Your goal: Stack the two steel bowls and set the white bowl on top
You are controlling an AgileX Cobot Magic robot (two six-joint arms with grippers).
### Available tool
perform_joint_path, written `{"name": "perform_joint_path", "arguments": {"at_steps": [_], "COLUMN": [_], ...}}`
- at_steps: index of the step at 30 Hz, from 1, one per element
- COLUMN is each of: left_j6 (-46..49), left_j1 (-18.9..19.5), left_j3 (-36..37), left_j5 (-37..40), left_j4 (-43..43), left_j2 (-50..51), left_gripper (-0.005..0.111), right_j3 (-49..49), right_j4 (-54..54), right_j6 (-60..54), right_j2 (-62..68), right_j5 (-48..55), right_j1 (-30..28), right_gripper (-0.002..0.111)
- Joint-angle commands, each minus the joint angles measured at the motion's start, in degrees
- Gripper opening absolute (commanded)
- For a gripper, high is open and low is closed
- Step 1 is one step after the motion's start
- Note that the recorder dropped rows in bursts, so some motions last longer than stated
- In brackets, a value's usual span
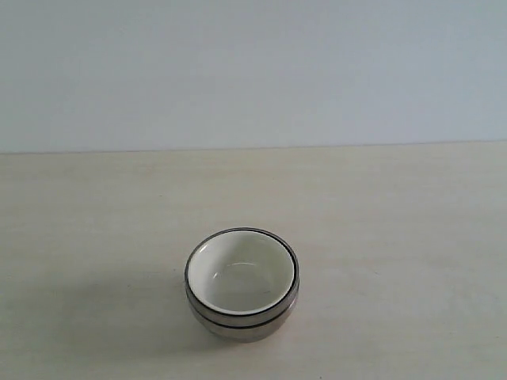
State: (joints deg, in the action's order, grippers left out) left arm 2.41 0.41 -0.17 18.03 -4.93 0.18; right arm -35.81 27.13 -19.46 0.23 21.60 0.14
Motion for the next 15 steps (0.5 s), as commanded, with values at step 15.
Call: {"name": "perform_joint_path", "arguments": {"at_steps": [15], "left_j6": [-0.27], "left_j1": [-0.29], "left_j3": [0.17], "left_j5": [-0.43], "left_j4": [0.0], "left_j2": [-0.18], "left_gripper": [0.004], "right_j3": [35.81], "right_j4": [1.9], "right_j6": [8.91], "right_j2": [-0.23], "right_j5": [-26.22], "right_j1": [-0.18], "right_gripper": [0.0]}}
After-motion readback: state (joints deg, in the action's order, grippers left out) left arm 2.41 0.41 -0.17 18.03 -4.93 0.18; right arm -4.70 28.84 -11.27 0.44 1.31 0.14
